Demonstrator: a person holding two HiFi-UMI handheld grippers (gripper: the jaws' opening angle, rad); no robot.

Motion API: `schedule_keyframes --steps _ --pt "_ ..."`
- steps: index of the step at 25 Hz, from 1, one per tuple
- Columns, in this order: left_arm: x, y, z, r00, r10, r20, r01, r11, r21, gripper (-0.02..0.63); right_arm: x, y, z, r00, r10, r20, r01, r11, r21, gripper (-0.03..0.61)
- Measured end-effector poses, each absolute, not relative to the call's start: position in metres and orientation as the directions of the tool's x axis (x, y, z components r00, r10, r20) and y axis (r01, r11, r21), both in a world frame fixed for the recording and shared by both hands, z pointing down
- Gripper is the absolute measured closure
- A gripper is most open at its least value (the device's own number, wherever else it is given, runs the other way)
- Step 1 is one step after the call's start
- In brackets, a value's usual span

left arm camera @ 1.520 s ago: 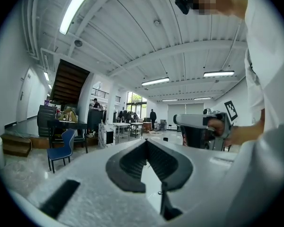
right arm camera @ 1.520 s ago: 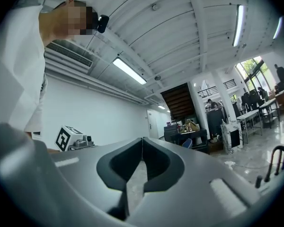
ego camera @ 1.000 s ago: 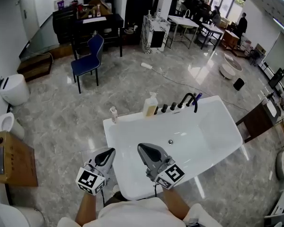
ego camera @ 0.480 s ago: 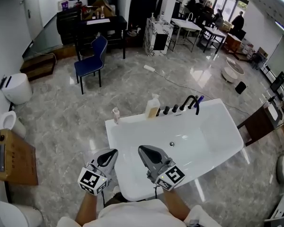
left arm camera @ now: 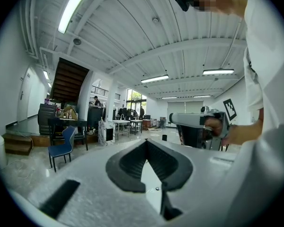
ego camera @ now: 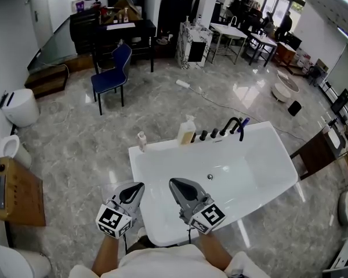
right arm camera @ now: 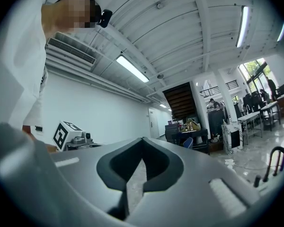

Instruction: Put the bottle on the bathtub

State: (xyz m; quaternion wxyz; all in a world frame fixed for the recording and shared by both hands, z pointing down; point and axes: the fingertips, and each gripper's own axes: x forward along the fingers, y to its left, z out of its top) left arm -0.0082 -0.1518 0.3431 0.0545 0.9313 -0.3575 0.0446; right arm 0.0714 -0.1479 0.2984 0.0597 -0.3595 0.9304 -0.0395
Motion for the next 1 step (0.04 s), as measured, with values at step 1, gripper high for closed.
schedule_keyframes --steps 1 --pt "-0.0082 -0.1521 0.3431 0.74 -0.662 0.123 -0.672 -0.738 0.07 0.612 0.0728 -0.148 0.2982 -0.732 -0.676 -0.084 -0.666 0.737 -0.117 0.583"
